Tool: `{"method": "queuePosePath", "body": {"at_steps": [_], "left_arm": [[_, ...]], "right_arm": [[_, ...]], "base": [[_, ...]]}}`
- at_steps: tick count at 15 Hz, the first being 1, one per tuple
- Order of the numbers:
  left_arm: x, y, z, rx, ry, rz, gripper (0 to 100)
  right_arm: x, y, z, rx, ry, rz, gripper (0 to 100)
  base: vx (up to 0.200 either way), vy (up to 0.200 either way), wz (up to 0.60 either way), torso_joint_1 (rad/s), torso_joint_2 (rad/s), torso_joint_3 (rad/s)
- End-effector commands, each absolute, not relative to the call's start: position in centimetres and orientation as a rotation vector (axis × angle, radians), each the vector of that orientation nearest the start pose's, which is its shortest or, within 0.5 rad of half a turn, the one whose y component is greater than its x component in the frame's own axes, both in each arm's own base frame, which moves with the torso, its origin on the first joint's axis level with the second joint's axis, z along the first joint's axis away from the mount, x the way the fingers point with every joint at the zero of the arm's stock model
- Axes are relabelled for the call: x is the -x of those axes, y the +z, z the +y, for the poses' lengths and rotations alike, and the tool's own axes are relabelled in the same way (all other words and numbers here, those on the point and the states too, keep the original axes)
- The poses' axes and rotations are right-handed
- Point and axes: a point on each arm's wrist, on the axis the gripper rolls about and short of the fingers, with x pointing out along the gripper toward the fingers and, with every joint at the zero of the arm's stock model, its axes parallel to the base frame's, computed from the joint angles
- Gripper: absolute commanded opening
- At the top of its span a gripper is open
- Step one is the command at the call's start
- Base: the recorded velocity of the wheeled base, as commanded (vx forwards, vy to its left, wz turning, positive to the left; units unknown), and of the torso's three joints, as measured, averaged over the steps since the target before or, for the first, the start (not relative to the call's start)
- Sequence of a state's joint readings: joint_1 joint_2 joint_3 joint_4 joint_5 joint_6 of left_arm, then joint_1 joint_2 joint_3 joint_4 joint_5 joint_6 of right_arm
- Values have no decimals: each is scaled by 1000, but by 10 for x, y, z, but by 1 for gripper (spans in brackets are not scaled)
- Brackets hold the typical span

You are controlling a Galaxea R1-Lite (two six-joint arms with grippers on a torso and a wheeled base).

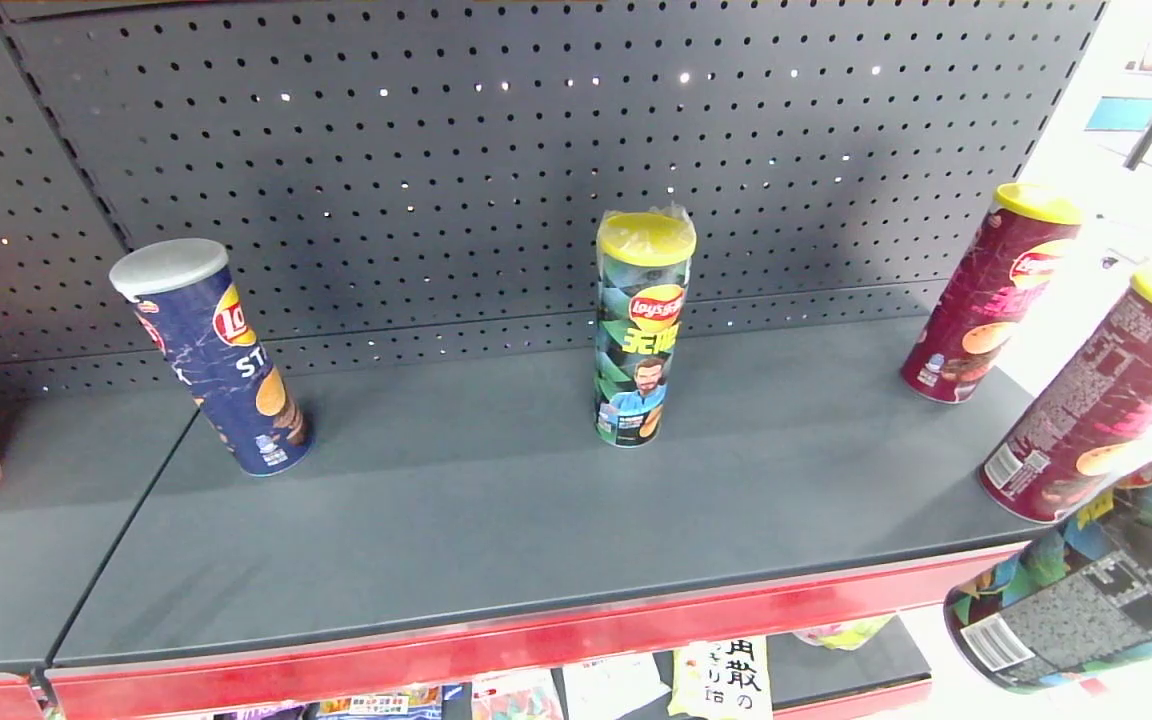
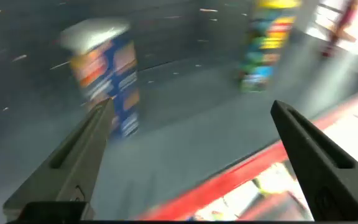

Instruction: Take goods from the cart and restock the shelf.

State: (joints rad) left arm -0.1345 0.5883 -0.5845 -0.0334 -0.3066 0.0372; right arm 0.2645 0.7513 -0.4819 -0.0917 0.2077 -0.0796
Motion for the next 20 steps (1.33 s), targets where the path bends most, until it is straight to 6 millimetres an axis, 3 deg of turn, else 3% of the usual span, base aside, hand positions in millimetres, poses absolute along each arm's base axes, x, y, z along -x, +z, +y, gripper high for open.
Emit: {"method": "queuePosePath", "body": {"at_steps": [1,3,8,10,13,20], "left_arm": [[-170,282,-83,-101,-884,111,100],[-206,274,-110,-98,-962,153,100],[-250,261,-156,-101,-1104,207,100],[-260,255,-162,-121,-1112,214,100],[-292,240,-170,-199,-1099,206,100],[-331,235,-191,-204,-1180,159,100]], "right_arm": [[-71,217,25,83,491,168,0],[-76,221,26,84,492,169,0],[-82,228,28,82,490,162,0],[-83,227,28,82,489,168,0],[-84,227,28,82,489,175,0],[-84,226,28,81,489,180,0]], "base": [[0,0,0,0,0,0],[0,0,0,0,0,0],[0,0,0,0,0,0],[0,0,0,0,0,0],[0,0,0,0,0,0],[0,0,0,0,0,0]]}}
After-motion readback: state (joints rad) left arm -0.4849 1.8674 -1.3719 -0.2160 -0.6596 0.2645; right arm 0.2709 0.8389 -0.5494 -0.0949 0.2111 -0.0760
